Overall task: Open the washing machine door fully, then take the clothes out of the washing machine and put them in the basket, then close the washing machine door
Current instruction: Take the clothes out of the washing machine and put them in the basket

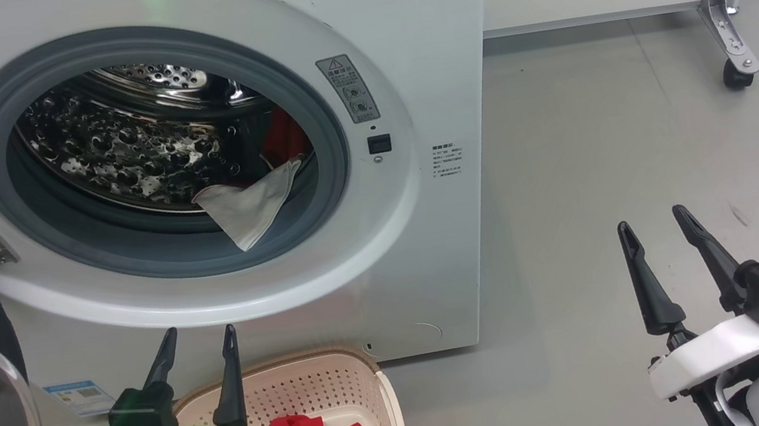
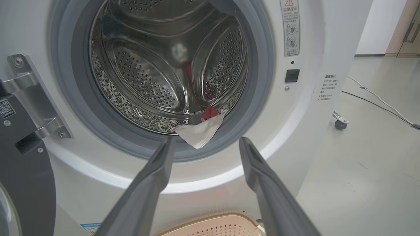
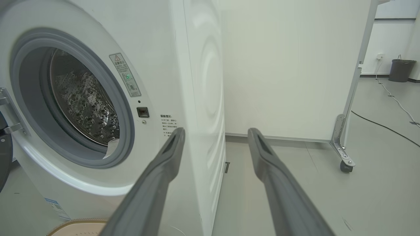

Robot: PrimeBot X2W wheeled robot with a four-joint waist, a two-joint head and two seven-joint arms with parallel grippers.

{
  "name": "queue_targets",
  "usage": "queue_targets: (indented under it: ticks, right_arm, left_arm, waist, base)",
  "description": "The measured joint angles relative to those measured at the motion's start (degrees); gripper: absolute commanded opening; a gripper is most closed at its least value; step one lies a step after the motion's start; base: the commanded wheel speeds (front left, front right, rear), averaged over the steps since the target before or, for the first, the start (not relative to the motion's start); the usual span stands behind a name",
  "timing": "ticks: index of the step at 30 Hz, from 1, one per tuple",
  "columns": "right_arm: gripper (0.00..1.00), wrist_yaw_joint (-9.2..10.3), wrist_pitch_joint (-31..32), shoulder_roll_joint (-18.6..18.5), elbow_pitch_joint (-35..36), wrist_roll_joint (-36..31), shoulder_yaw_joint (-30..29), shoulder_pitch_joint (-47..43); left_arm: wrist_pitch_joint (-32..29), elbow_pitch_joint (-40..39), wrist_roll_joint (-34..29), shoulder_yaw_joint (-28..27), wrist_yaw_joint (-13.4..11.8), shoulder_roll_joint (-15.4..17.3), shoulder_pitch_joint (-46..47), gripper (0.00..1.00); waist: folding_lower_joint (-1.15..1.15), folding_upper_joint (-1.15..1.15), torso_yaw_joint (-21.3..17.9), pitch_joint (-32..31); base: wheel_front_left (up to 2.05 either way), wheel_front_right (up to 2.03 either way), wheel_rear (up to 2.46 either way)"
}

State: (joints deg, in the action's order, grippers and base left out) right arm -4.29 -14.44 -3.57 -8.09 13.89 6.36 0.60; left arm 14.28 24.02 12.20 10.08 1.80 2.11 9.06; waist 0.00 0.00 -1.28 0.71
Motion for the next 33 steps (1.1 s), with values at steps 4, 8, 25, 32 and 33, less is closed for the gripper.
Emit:
queue_targets:
  ticks: [4,8,25,32,33]
  right_arm:
    - [1.0,0.19,0.0,0.0,0.25,-0.01,0.05,-0.08]
    - [1.0,0.33,0.0,0.02,0.35,-0.01,0.19,-0.25]
    - [1.0,0.34,0.0,0.03,0.96,-0.3,0.42,-1.06]
    - [1.0,0.35,0.0,0.02,1.2,-0.33,0.33,-1.08]
    - [1.0,0.35,0.0,0.02,1.22,-0.34,0.36,-1.08]
  left_arm:
    - [0.0,-1.1,0.62,0.7,-0.51,0.0,-0.97,1.0]
    - [0.0,-2.14,0.83,1.15,-0.7,0.0,-1.63,1.0]
    - [0.0,-4.32,1.85,2.61,-2.31,0.02,-3.39,1.0]
    - [0.0,-4.78,2.36,3.02,-3.02,0.02,-3.97,1.0]
    - [0.0,-4.92,2.37,3.01,-3.04,0.03,-4.06,1.0]
  waist:
    - [0.0,0.0,-0.04,-0.11]
    - [0.0,0.0,-0.05,-0.19]
    - [0.0,0.0,-0.09,-0.14]
    - [0.0,0.0,-0.12,0.05]
    - [0.0,0.0,-0.13,0.08]
  base:
    - [0.0,0.0,0.0]
    - [0.0,0.0,0.0]
    - [0.0,0.0,0.0]
    - [0.0,0.0,0.0]
    - [0.0,0.0,0.0]
